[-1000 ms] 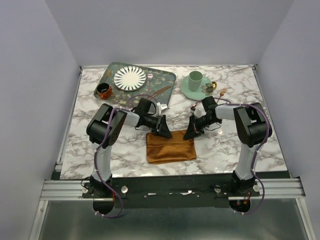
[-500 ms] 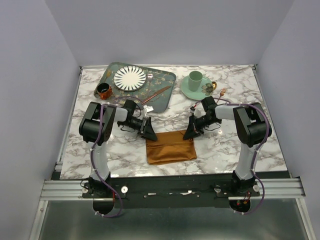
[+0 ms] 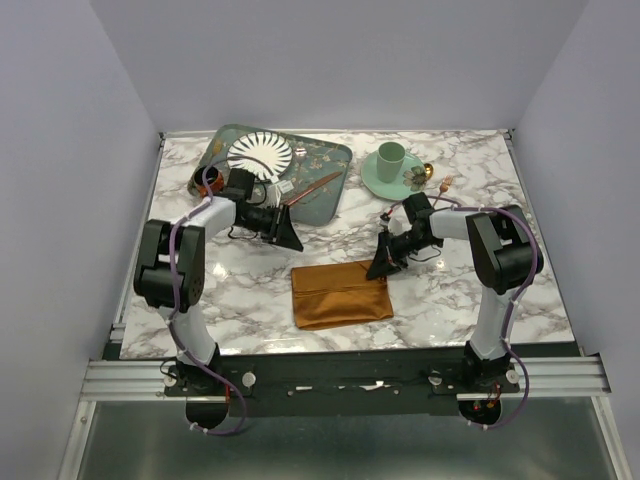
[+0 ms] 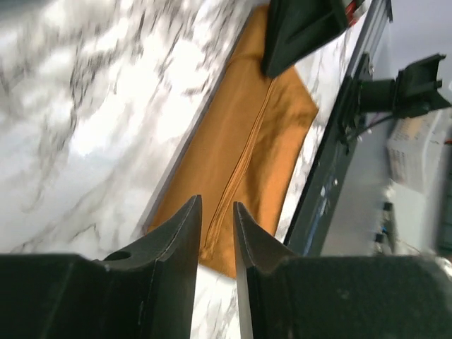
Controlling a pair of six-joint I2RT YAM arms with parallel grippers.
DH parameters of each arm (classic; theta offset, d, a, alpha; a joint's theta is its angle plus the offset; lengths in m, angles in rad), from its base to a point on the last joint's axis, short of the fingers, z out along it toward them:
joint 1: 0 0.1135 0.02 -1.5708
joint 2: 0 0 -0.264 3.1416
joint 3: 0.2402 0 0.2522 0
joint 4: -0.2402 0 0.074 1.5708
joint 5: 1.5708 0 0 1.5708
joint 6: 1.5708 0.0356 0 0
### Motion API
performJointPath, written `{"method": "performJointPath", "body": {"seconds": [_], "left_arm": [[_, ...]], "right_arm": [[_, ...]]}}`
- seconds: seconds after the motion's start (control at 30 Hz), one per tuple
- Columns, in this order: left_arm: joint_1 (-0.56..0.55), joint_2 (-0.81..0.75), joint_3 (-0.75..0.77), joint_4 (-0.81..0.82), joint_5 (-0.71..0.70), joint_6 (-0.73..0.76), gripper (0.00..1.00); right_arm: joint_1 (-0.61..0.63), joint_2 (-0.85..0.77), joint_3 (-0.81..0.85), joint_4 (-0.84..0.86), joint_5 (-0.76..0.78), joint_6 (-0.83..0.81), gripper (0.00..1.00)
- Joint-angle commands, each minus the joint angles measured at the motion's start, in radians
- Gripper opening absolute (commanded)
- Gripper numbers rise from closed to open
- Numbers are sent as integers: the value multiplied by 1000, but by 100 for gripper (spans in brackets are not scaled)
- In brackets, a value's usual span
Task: Fold the napkin into a case and place the utensils inside
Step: Smooth out the 2/3-rectangle-folded napkin at the center of the board.
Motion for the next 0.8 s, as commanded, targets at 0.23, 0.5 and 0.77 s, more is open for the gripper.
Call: {"method": "performJointPath", "body": {"seconds": [0.23,0.5,0.77], "left_arm": [[-276,-22,-145,352,-131,-346,25],[-224,172,-49,158,-322,-220,16],[-230,196,10,95,-285,-146,16]], "right_arm": [[-6,16,-30,25,108,-60,19],[-26,12,-35,8,80,-62,20],[-27,-37,14,-44,-49,-95,32]]}}
